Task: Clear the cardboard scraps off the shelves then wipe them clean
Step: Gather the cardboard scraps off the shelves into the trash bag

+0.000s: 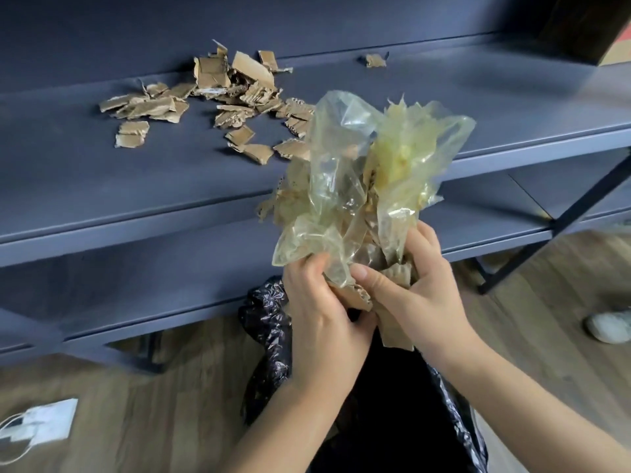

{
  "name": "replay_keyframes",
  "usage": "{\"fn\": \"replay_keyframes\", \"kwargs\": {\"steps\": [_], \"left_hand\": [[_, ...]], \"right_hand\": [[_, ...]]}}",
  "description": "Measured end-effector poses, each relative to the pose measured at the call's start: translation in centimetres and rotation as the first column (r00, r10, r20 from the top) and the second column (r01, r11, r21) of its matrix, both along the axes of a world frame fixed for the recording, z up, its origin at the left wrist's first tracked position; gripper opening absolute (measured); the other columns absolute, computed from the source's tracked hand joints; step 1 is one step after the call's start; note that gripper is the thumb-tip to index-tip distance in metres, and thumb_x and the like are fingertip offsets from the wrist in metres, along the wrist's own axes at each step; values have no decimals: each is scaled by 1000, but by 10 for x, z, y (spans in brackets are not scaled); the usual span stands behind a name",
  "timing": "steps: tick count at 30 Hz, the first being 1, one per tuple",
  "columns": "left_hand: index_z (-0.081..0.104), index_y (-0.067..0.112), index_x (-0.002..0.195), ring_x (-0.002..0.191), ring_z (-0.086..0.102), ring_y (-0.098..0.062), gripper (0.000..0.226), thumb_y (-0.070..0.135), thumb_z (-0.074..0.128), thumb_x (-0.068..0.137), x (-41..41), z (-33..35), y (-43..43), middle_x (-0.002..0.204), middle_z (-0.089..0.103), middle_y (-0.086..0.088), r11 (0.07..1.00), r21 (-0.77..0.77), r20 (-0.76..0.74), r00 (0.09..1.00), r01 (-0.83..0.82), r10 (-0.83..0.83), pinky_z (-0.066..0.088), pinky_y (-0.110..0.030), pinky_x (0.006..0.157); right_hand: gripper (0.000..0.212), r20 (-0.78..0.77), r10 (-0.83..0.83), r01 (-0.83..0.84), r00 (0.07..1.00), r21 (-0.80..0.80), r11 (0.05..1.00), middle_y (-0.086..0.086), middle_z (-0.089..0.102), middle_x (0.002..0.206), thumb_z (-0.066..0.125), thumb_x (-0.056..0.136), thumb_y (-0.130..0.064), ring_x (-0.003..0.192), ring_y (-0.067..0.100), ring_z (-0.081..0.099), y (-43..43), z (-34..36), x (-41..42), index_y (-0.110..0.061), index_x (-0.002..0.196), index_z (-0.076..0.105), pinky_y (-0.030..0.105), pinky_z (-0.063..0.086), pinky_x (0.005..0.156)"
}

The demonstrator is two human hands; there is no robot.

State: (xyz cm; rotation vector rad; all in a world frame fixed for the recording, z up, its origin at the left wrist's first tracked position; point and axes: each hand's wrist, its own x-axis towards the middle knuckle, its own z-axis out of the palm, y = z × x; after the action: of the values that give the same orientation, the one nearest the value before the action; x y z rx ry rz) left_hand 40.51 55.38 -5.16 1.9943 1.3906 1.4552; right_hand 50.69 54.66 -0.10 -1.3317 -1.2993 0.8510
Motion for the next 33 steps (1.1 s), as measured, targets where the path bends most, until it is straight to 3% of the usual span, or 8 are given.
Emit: {"fn": "replay_keyframes", "kwargs": {"steps": [3,6,9,12,16,19,27,33], "left_hand": [[14,29,115,103,40,-14,78,15,70,62,1,-20,-26,106,24,16,1000,-18,-17,1000,10,-10,40,-22,86],[23,24,113,101,41,-16,75,15,73,58,-1,-46,-45,109,32,5,997,-72,-40,999,16,-19,40,-23,85],[33,17,110,102,39,-19,74,8,77,50,-6,-75,-56,112,33,1,992,-127,-139,990,19,-37,42,-31,84],[34,15,110,107,39,-22,72,11,71,48,-10,-97,-61,119,33,-4,960,-281,-213,974,12,-75,53,-38,81],[26,23,112,118,44,-38,65,18,61,57,-10,-109,-61,129,42,-17,868,-497,-220,965,15,-143,50,-46,89],[20,29,112,126,35,-34,69,18,68,64,-9,-111,-55,135,36,-14,819,-573,-213,961,22,-175,45,-45,97],[16,25,115,123,34,-31,69,21,68,69,-6,-113,-41,137,32,-9,794,-607,-246,953,-8,-178,44,-41,97],[34,8,125,123,33,-31,64,18,66,70,-10,-111,-36,138,29,-8,754,-656,-283,936,-28,-211,40,-38,95]], "right_hand": [[37,7,-25,25,1000,-64,998,-13,48,110,73,60,-37,102,-16,47,-25,-19,1,-38,94,57,-4,34,81],[38,-9,-64,62,998,-174,983,-10,50,109,68,56,-48,100,-17,48,-43,-45,-1,-37,91,59,-5,33,81],[27,-61,-93,70,994,-310,948,-8,50,105,78,72,-19,93,-17,51,-53,-77,-2,-33,85,59,-2,36,77],[26,-60,-104,65,993,-453,889,-4,52,107,71,78,-12,99,3,52,-56,-108,-2,-32,90,59,10,38,77],[25,-45,-121,73,992,-577,814,4,56,114,71,72,-34,105,17,55,-51,-132,-1,-31,96,62,28,44,88],[35,-18,-108,73,994,-627,775,4,57,117,69,70,-40,109,23,55,-44,-140,1,-28,102,62,39,44,96],[23,34,-90,90,995,-657,749,7,51,120,64,84,-28,108,22,52,-27,-153,4,-20,104,59,28,37,83],[23,18,-105,91,994,-665,741,6,54,118,61,86,-29,106,22,53,-24,-155,1,-20,107,58,29,39,82]]}}
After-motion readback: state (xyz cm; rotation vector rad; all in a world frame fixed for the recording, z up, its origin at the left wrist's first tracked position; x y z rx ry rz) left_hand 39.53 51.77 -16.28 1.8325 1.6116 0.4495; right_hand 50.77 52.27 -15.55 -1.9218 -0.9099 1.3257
